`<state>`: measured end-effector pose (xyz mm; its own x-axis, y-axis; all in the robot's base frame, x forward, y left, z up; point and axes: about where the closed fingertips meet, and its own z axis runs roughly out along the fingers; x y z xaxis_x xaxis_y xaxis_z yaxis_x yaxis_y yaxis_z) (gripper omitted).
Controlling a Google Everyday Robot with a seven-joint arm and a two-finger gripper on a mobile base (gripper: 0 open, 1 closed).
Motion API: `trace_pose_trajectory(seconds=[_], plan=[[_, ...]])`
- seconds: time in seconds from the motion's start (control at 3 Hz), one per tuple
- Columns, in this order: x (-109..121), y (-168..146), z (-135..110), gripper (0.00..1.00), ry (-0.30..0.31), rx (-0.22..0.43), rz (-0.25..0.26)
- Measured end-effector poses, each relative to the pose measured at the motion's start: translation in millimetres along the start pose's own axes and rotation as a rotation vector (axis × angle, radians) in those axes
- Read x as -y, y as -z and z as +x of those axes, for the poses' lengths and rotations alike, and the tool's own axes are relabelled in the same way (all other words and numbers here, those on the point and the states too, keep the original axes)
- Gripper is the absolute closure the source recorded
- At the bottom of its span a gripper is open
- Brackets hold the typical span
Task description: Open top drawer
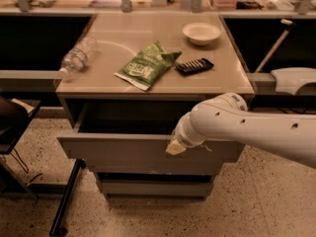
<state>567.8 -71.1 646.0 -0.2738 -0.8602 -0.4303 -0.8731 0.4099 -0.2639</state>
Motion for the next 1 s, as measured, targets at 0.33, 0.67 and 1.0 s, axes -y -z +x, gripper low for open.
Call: trace_pose_trajectory(seconds=[0.33, 0.67, 1.0], plan=[[-1, 2, 1, 1.0, 0.0, 0.0, 0.0], [-14, 9, 9, 1.0, 0.008, -0.002, -0.005], [-29, 18, 20, 1.0, 0.011, -0.007, -0.006]])
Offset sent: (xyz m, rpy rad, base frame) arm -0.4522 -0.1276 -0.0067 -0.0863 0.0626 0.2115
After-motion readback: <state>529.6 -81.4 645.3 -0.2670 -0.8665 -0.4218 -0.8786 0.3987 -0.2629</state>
